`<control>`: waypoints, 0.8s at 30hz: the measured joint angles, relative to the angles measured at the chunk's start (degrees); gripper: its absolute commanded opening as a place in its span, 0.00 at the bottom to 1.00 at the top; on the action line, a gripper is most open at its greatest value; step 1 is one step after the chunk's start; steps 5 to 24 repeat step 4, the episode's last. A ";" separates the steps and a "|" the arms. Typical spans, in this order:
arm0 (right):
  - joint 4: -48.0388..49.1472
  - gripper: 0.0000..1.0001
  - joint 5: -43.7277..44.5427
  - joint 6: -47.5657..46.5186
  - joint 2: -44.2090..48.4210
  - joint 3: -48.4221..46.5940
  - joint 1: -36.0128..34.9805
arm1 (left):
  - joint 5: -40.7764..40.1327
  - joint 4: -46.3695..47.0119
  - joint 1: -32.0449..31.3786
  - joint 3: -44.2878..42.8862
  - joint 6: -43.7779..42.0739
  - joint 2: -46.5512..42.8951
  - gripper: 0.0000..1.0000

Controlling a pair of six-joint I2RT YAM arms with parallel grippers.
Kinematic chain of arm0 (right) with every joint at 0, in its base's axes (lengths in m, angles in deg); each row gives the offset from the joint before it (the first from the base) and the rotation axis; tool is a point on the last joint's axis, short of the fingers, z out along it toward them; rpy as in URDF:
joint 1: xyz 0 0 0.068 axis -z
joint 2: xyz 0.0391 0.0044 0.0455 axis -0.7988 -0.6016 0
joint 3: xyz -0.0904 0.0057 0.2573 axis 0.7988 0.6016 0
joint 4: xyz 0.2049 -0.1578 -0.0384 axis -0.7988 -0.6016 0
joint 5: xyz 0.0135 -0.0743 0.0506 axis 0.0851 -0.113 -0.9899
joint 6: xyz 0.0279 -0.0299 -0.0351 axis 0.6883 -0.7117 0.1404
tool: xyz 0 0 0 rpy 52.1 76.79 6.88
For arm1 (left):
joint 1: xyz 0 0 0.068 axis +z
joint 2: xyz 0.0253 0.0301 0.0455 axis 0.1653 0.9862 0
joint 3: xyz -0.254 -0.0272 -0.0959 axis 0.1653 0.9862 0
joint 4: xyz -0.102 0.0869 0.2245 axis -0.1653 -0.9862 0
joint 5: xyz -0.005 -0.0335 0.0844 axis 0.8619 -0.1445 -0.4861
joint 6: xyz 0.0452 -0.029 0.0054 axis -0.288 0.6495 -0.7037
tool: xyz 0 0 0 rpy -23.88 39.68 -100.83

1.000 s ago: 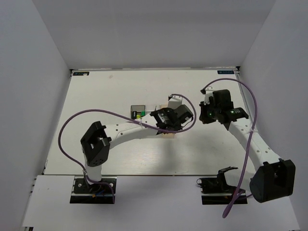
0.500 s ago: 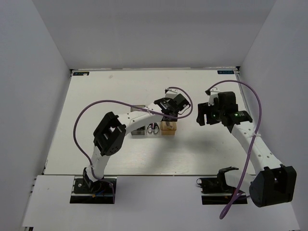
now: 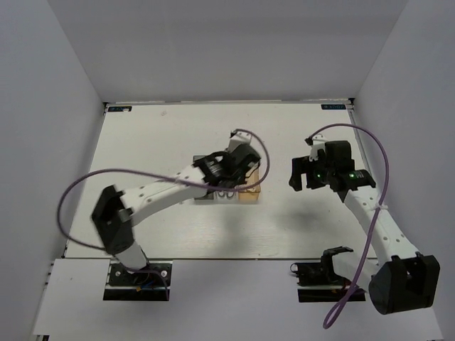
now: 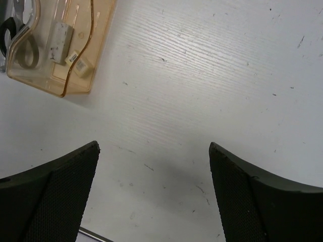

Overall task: Sort the stationery into containers
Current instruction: Reset both arms

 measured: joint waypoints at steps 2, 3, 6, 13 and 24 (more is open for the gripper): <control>0.00 0.90 -0.17 -0.44 2.14 1.73 0.04 | 0.09 0.83 -0.90 8.55 -1.88 -9.66 0.99; 0.02 0.90 -0.24 -0.74 3.21 2.54 0.04 | 0.13 1.90 -0.96 12.66 -2.27 -14.21 0.99; 0.07 0.90 -0.33 -1.14 4.33 3.41 0.07 | 0.13 2.23 -0.79 17.07 -2.75 -19.04 0.99; 0.07 0.90 -0.33 -1.14 4.33 3.41 0.07 | 0.13 2.23 -0.79 17.07 -2.75 -19.04 0.99; 0.07 0.90 -0.33 -1.14 4.33 3.41 0.07 | 0.13 2.23 -0.79 17.07 -2.75 -19.04 0.99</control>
